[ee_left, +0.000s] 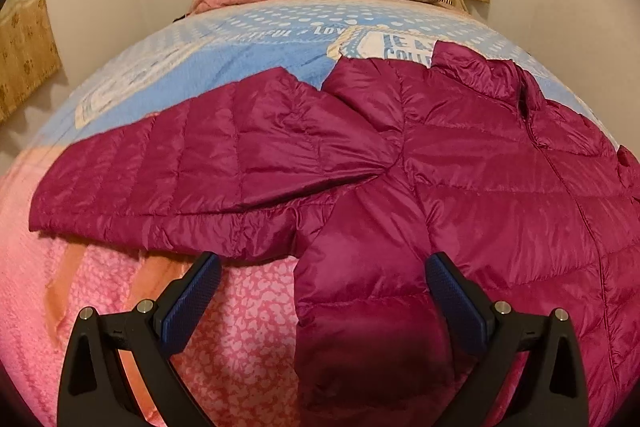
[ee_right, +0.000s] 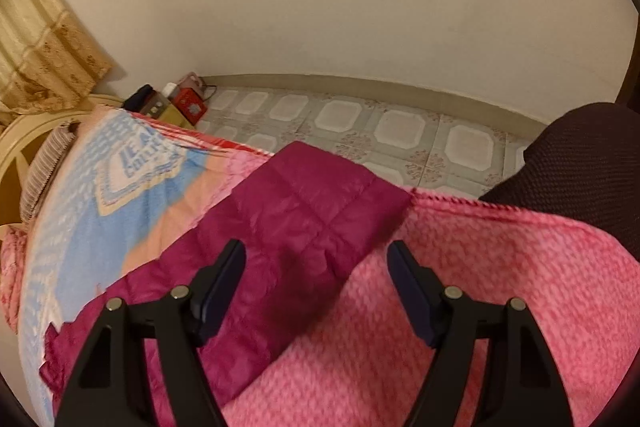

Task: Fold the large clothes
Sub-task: 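Grasp the jacket sleeve cuff with the right gripper and lift it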

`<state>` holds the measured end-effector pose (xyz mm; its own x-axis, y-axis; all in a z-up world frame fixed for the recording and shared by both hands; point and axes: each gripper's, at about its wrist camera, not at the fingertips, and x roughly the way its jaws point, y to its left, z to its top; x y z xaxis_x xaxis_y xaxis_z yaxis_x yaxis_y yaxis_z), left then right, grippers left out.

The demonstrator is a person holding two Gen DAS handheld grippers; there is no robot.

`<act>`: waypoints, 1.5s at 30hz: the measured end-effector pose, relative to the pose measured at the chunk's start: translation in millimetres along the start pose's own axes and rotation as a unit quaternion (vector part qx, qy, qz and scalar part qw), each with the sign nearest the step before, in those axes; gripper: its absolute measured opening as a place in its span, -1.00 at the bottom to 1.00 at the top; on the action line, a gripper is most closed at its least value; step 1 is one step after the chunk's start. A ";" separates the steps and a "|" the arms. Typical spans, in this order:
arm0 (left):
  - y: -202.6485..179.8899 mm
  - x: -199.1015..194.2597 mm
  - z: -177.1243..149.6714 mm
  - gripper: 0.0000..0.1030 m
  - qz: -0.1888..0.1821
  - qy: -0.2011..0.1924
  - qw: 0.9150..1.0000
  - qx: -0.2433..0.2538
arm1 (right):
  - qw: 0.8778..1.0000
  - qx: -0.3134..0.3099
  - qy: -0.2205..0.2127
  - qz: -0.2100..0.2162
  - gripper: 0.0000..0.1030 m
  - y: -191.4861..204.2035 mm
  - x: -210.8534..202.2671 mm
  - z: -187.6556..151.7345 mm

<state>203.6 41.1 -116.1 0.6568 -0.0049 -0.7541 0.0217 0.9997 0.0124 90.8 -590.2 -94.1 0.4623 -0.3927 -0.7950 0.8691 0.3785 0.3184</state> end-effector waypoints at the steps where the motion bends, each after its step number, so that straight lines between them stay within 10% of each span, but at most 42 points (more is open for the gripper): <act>1: 0.1 1.3 -0.2 0.98 0.000 0.002 1.000 -0.001 | 1.000 0.002 0.002 -0.007 0.49 -0.1 4.0 0.3; 11: 2.0 8.6 -0.1 0.98 -0.007 0.017 1.000 -0.013 | 0.999 -0.010 0.013 -0.049 0.15 -1.2 36.4 -9.0; 21: 6.6 9.2 -0.6 0.98 -0.014 0.019 0.999 -0.021 | 0.996 -0.062 -0.016 -0.055 -0.73 14.7 21.3 -12.5; 30: 11.8 5.3 -2.5 0.98 -0.021 0.016 0.999 -0.032 | 0.989 -0.116 -0.090 0.003 -0.77 56.6 -61.2 -16.4; 45: 35.6 -4.6 -7.9 0.98 -0.032 -0.003 0.995 -0.091 | 0.896 -0.358 -0.126 0.230 -0.77 245.0 -217.4 -196.8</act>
<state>195.4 76.9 -117.4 0.6622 -0.0692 -0.7461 -0.0727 0.9851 -0.1560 168.6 -247.2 55.1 0.8464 -0.1992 -0.4938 0.2816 0.9546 0.0976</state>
